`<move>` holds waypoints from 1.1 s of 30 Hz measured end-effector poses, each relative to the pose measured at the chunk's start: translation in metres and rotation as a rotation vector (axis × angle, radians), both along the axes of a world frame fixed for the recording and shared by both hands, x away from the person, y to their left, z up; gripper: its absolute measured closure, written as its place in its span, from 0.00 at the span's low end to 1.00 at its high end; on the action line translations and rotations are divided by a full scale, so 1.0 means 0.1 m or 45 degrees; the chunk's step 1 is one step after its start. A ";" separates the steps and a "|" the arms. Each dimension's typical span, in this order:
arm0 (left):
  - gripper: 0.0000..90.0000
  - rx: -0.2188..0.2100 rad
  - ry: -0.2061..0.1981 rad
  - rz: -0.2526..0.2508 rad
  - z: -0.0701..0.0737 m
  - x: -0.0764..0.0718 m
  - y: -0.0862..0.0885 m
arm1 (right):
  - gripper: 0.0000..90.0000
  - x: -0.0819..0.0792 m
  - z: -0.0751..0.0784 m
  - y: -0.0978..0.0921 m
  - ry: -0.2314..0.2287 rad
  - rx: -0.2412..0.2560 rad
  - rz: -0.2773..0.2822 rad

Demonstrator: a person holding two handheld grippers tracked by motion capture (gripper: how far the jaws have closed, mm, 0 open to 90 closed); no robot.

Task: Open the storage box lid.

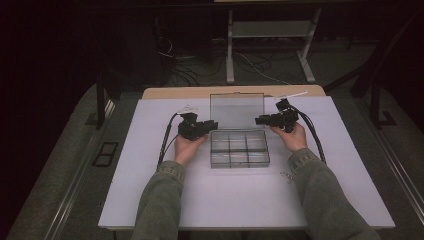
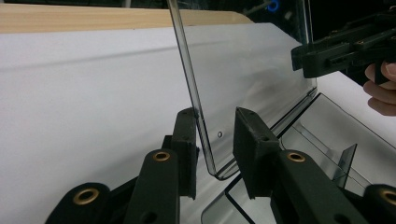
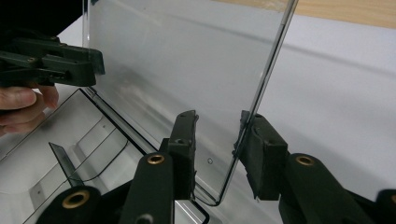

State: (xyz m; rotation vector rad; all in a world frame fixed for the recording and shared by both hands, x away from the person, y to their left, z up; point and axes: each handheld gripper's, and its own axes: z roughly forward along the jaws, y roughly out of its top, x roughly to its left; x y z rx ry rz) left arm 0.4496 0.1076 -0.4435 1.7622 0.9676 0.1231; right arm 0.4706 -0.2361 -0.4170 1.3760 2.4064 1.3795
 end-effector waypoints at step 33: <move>0.49 0.036 0.057 0.061 -0.02 0.02 0.06 | 0.42 0.02 -0.09 0.01 0.096 -0.084 -0.037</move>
